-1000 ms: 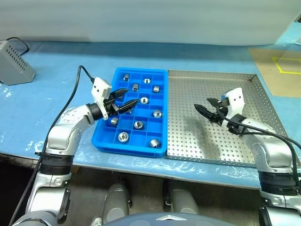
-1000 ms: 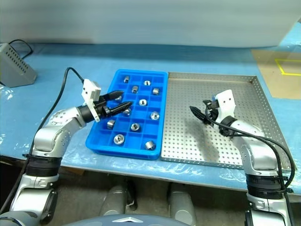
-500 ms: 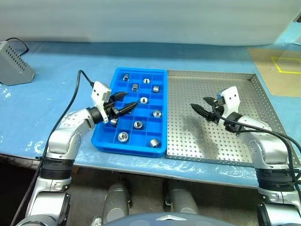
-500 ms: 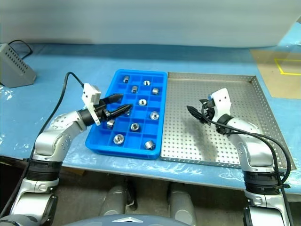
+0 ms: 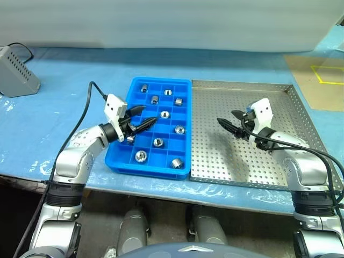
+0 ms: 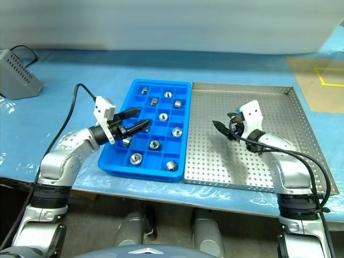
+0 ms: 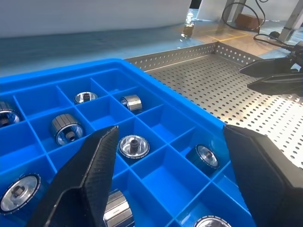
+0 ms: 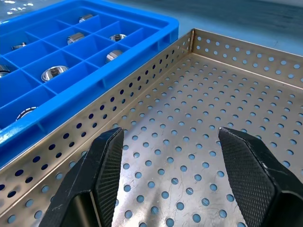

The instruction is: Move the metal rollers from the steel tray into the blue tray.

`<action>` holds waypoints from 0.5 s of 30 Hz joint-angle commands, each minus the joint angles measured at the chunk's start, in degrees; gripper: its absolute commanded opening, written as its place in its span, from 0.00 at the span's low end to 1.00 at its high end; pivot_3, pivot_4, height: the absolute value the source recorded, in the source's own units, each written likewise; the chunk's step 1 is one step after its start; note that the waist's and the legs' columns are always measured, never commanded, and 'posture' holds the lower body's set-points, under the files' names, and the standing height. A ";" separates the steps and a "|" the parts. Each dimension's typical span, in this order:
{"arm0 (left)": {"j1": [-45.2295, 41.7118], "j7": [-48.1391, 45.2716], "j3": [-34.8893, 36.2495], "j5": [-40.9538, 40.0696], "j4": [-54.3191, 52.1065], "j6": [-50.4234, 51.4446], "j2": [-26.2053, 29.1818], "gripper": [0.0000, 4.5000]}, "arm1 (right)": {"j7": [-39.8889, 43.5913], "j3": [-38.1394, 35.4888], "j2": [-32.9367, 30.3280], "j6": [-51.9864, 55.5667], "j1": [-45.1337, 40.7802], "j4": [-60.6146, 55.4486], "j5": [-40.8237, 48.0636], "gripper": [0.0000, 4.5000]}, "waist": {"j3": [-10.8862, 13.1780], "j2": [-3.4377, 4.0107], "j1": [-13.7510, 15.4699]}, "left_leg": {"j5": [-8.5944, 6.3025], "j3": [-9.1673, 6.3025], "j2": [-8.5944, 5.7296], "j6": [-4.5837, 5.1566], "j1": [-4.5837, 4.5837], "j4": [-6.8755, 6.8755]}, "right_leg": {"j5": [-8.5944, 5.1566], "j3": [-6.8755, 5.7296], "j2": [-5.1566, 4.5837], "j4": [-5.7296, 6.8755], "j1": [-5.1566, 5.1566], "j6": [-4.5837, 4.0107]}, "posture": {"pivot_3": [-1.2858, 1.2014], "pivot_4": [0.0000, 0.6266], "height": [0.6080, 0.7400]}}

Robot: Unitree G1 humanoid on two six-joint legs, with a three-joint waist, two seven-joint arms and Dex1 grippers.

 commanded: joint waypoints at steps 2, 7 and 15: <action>-1.45 -0.48 0.90 -0.45 -1.44 -1.30 0.08 0.83 | -0.46 -0.46 0.11 -1.53 -0.63 -1.09 -0.22 0.73 | 0.00 0.00 -0.01 | 0.00 0.00 0.00 0.00 0.00 0.00 | 0.00 0.00 0.00 0.01 0.00 0.00 | 0.42 0.24 1.00; -1.73 -1.17 0.79 -0.12 -0.06 -2.20 0.10 0.83 | -0.51 -0.49 0.16 -1.63 -0.21 -1.50 -0.13 0.73 | 0.00 0.00 -0.03 | 0.00 0.00 0.00 0.00 0.00 0.00 | 0.00 0.00 0.00 0.01 0.00 0.00 | 0.42 0.24 1.00; -2.74 -2.24 0.71 0.12 1.57 -3.32 0.17 0.83 | -0.86 -0.86 0.35 -2.92 -0.85 -0.26 -0.44 0.73 | 0.00 0.00 -0.03 | 0.00 0.00 0.00 0.00 0.01 0.01 | 0.00 0.00 0.00 0.03 0.00 0.00 | 0.42 0.24 1.00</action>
